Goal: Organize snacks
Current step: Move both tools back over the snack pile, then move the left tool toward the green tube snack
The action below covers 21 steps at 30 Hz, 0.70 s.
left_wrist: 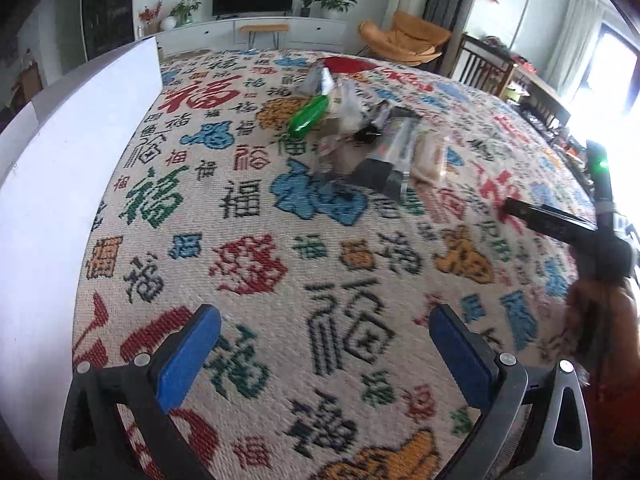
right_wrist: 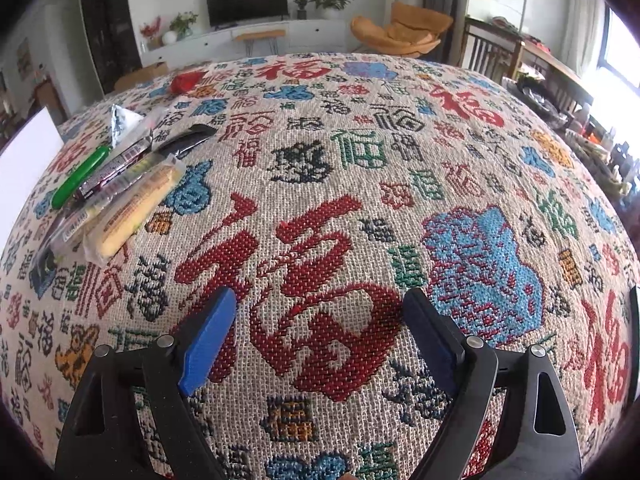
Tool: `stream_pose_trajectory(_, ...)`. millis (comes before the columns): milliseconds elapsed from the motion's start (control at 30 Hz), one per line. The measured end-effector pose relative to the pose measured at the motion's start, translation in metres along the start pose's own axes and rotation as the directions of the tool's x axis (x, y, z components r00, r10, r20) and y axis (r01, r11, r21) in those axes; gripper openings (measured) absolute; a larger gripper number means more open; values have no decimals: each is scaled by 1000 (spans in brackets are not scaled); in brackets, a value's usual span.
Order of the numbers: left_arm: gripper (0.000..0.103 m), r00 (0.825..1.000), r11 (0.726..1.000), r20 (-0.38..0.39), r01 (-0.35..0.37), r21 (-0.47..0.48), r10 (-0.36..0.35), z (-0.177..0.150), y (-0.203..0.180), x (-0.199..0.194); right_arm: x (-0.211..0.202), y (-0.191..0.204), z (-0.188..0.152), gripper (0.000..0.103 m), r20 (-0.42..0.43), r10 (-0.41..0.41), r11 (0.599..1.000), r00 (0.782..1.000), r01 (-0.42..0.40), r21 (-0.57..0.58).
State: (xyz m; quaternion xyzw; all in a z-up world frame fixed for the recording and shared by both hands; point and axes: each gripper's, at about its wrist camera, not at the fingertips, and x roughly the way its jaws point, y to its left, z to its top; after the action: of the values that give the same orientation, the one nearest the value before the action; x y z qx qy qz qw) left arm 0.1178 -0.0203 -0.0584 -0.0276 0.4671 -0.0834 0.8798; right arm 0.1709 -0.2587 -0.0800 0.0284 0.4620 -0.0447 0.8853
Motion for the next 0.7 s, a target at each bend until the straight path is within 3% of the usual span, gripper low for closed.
stream_pose_trajectory(233, 103, 994, 994, -8, -112, -3, 112, 26, 28, 46, 0, -1, 0, 88, 0, 1, 1000, 1000, -1, 1)
stream_pose_trajectory(467, 103, 992, 992, 24, -121, 32, 121, 57, 32, 71, 0, -1, 0, 88, 0, 2, 1000, 1000, -2, 2)
stream_pose_trajectory(700, 103, 990, 991, 26, -136, 11, 135, 62, 33, 75, 0, -1, 0, 88, 0, 2, 1000, 1000, -2, 1)
